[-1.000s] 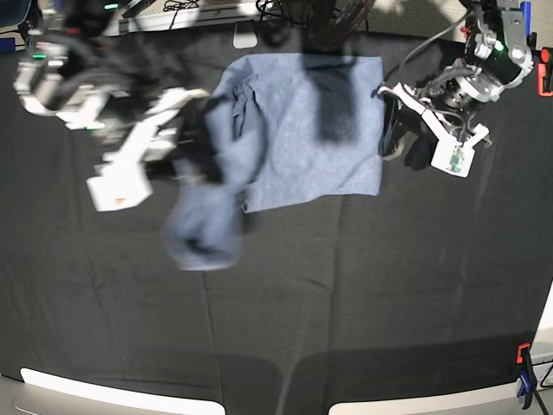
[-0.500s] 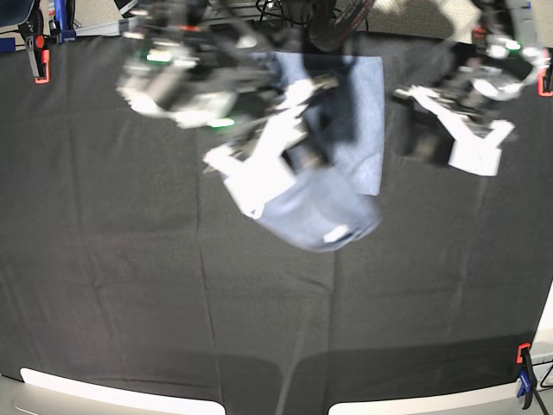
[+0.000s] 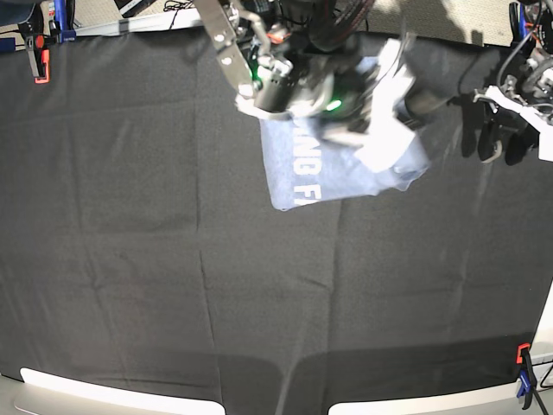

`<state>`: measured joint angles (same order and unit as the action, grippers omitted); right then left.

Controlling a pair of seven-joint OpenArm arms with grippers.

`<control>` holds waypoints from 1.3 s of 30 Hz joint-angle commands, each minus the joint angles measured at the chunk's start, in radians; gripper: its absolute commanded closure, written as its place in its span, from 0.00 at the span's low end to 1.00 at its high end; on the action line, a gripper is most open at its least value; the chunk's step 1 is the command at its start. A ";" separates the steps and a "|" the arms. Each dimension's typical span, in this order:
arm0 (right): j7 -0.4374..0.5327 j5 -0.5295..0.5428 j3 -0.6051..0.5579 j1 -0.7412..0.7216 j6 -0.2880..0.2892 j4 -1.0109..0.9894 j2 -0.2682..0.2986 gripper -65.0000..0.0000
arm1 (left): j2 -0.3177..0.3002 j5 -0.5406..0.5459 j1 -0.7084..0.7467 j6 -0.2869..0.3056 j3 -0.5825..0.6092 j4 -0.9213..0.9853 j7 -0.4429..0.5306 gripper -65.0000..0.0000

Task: Layout the t-shirt on the table in an organized manner, then fold the t-shirt properly
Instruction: 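Lift and fold the held end over onto the shirt with the right gripper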

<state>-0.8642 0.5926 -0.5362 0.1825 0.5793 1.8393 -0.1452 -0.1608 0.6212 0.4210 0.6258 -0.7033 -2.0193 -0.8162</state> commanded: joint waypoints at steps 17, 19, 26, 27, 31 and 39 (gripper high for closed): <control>-0.131 -0.468 0.213 -0.013 -0.146 0.339 0.005 0.64 | -0.009 0.017 0.001 0.004 -0.005 -0.016 0.024 0.58; -0.133 -0.512 0.219 -0.013 -0.168 0.318 0.049 0.64 | -0.009 0.017 0.001 0.004 -0.005 -0.016 0.023 0.58; -0.243 -0.420 0.143 -0.013 -0.158 0.175 0.096 0.64 | -0.009 0.017 0.000 0.004 -0.004 -0.016 0.024 0.58; -0.259 -0.382 0.115 -0.013 -0.131 0.167 0.096 0.64 | -0.009 0.017 0.001 0.004 -0.004 -0.016 0.024 0.58; -0.263 -0.298 -0.018 0.022 -0.069 0.163 0.096 0.64 | -0.009 0.016 0.001 0.004 -0.004 -0.016 0.023 0.58; -0.211 -0.385 -0.053 0.017 -0.077 0.241 0.095 0.64 | -0.009 0.076 0.007 0.026 -0.002 -0.016 0.020 0.63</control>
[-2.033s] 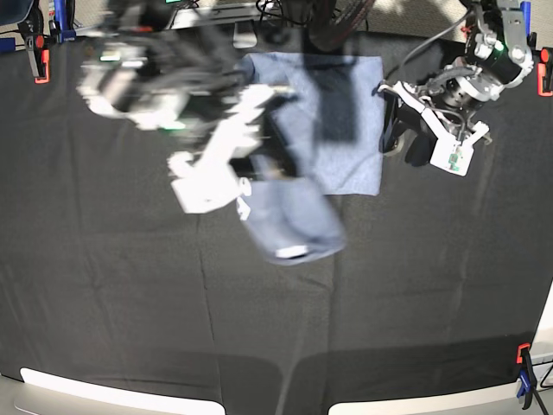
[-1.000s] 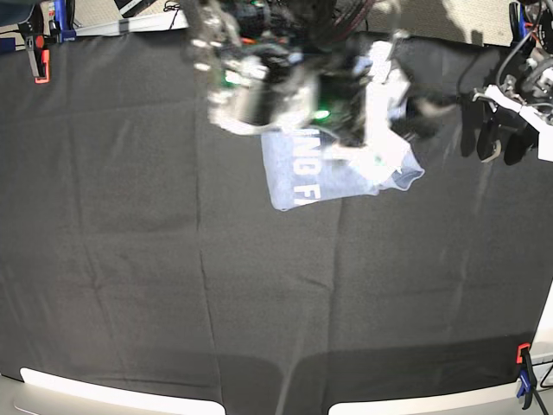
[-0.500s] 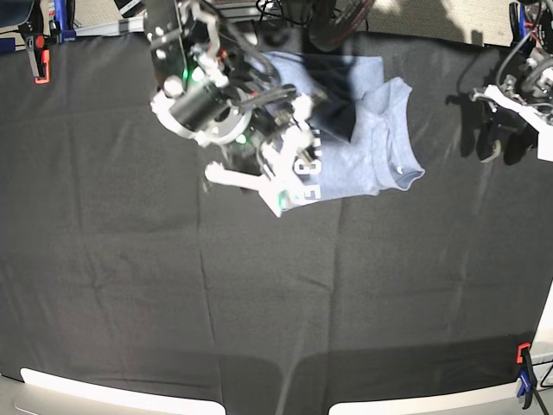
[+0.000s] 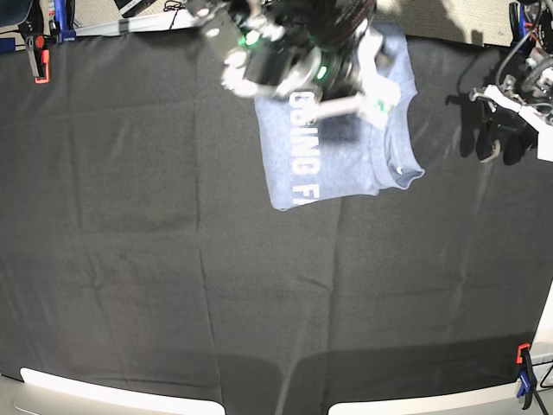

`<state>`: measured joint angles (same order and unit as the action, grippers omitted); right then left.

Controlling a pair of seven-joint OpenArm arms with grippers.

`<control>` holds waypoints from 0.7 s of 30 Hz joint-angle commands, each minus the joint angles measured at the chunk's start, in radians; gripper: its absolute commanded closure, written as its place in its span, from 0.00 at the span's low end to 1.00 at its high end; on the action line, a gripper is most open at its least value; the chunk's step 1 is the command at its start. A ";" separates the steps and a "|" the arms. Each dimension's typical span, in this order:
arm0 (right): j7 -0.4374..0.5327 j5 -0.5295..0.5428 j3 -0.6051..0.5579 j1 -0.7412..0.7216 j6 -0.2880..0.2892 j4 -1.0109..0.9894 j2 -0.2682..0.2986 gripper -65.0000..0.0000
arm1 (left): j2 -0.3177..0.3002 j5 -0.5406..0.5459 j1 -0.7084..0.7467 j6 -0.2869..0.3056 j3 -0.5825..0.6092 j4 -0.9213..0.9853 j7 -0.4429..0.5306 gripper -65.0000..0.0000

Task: Layout the t-shirt on the table in an organized manner, then fold the t-shirt properly
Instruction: 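Lift and fold the held end over onto the shirt with the right gripper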

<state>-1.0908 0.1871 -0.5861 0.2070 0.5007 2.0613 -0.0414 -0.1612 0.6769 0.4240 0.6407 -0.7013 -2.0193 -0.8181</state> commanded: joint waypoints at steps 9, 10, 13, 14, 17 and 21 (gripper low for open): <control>0.109 -0.047 0.288 -0.085 -0.069 0.037 0.016 0.82 | -0.009 0.438 0.053 0.057 0.098 -0.016 -0.280 1.00; 0.114 -0.047 0.313 -0.096 -0.069 0.027 0.030 0.87 | -0.008 0.465 0.060 0.057 0.124 -0.017 -0.322 1.00; 0.135 -0.046 0.372 -0.137 -0.069 -0.034 0.074 0.97 | -0.008 0.512 0.081 0.057 0.216 -0.017 -0.439 1.00; 0.142 -0.047 0.384 -0.152 -0.069 -0.061 0.086 0.98 | -0.009 0.510 0.092 0.057 0.251 -0.017 -0.456 1.00; 0.150 -0.047 0.391 -0.211 -0.068 -0.166 0.108 1.00 | -0.009 0.497 0.126 0.057 0.349 -0.017 -0.490 1.00; 0.157 -0.050 0.381 -0.301 -0.068 -0.304 0.108 1.00 | -0.008 0.368 0.142 0.057 0.443 -0.016 -0.496 1.00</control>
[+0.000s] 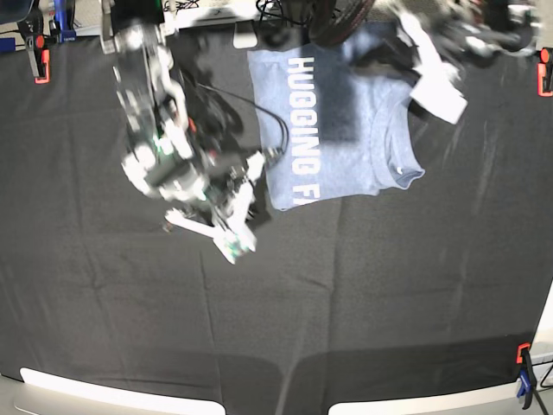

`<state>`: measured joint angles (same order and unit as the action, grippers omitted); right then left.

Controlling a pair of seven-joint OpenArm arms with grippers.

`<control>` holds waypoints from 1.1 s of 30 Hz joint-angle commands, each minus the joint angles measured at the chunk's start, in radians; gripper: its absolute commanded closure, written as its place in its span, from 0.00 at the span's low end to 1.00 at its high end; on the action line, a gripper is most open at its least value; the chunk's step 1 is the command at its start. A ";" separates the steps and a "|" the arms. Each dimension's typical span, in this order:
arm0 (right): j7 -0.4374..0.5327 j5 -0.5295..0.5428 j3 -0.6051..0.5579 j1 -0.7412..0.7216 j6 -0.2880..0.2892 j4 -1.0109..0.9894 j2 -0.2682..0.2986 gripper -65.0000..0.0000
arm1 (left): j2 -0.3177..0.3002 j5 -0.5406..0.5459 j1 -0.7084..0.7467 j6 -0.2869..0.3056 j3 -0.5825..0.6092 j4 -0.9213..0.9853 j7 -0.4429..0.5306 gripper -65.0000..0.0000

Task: Layout the t-shirt on the table in an organized manner, then fold the t-shirt properly
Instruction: 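Lift and fold the held end over onto the shirt with the right gripper, then adjust and flatten the folded shirt with both grippers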

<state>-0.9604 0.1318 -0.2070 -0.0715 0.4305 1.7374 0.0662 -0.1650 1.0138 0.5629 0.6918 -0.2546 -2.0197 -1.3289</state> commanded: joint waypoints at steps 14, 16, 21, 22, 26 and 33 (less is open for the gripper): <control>0.047 0.010 -0.056 -0.125 0.029 -0.130 0.003 1.00 | -0.031 -0.494 -0.114 0.006 0.118 0.316 0.336 1.00; 0.045 0.009 -0.056 -0.125 0.033 -0.130 0.014 1.00 | -0.065 -0.496 -0.159 0.006 0.118 0.355 0.353 1.00; 0.032 0.045 -0.056 -0.124 0.033 -0.130 0.046 1.00 | -0.168 -0.629 -0.240 -0.080 0.118 0.415 0.526 1.00; 0.025 0.061 -0.056 -0.124 0.033 -0.130 0.048 1.00 | -0.184 -0.654 -0.252 -0.096 0.118 0.426 0.552 1.00; 0.016 0.090 -0.056 -0.103 0.034 -0.130 0.047 1.00 | -0.228 -0.732 -0.306 -0.150 0.118 0.484 0.610 1.00; -0.059 0.168 -0.056 0.002 0.132 -0.121 0.047 1.00 | -0.243 -0.859 -0.422 -0.236 0.118 0.602 0.745 1.00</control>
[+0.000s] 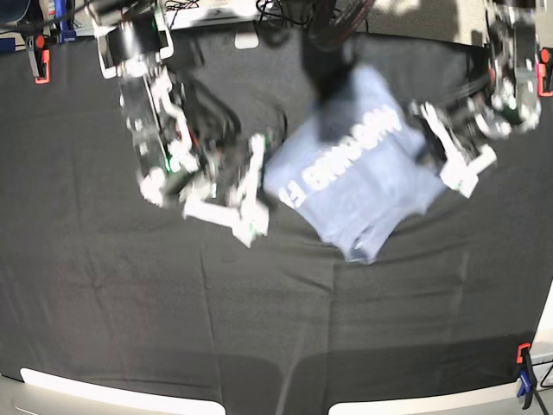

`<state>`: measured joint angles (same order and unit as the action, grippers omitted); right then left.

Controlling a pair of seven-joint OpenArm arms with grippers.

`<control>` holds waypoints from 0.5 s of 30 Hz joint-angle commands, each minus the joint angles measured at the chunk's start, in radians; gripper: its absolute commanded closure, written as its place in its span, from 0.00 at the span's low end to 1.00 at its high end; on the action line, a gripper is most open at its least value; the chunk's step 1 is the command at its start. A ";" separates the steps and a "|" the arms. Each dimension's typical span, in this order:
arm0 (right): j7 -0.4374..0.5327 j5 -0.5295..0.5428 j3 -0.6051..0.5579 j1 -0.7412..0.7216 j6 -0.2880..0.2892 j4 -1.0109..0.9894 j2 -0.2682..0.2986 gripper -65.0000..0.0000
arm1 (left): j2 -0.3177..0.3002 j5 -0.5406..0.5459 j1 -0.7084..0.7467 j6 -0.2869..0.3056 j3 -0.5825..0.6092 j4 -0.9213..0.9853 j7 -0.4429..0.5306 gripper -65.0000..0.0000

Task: Layout the t-shirt on the table in an organized manner, then fold the t-shirt properly
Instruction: 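Adjust and flatten the folded shirt with both grippers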

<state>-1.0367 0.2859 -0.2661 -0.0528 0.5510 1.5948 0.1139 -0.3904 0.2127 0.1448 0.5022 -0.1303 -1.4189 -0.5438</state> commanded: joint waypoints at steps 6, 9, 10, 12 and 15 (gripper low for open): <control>0.122 0.010 0.003 0.129 0.013 0.115 -0.006 1.00 | -0.017 -0.013 -0.094 -0.046 -0.006 0.039 0.039 1.00; 0.140 0.006 -0.001 0.181 0.020 0.138 -0.028 1.00 | -0.017 0.029 -0.106 -0.042 -0.006 0.038 0.110 1.00; 0.135 0.006 -0.003 0.192 0.024 0.138 -0.036 1.00 | -0.018 0.040 -0.106 -0.040 -0.006 0.037 0.121 1.00; 0.134 0.006 -0.003 0.212 0.049 0.138 -0.048 1.00 | -0.018 0.054 -0.106 -0.018 -0.006 0.031 0.109 1.00; 0.126 0.006 0.000 0.231 0.050 0.148 -0.050 1.00 | -0.018 0.091 -0.084 0.014 -0.006 0.002 0.045 1.00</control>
<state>-0.9287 0.2810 -0.2695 0.1894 0.5888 1.7176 0.0639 -0.3939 0.2920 0.0700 0.5083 -0.1310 -1.3987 -0.5213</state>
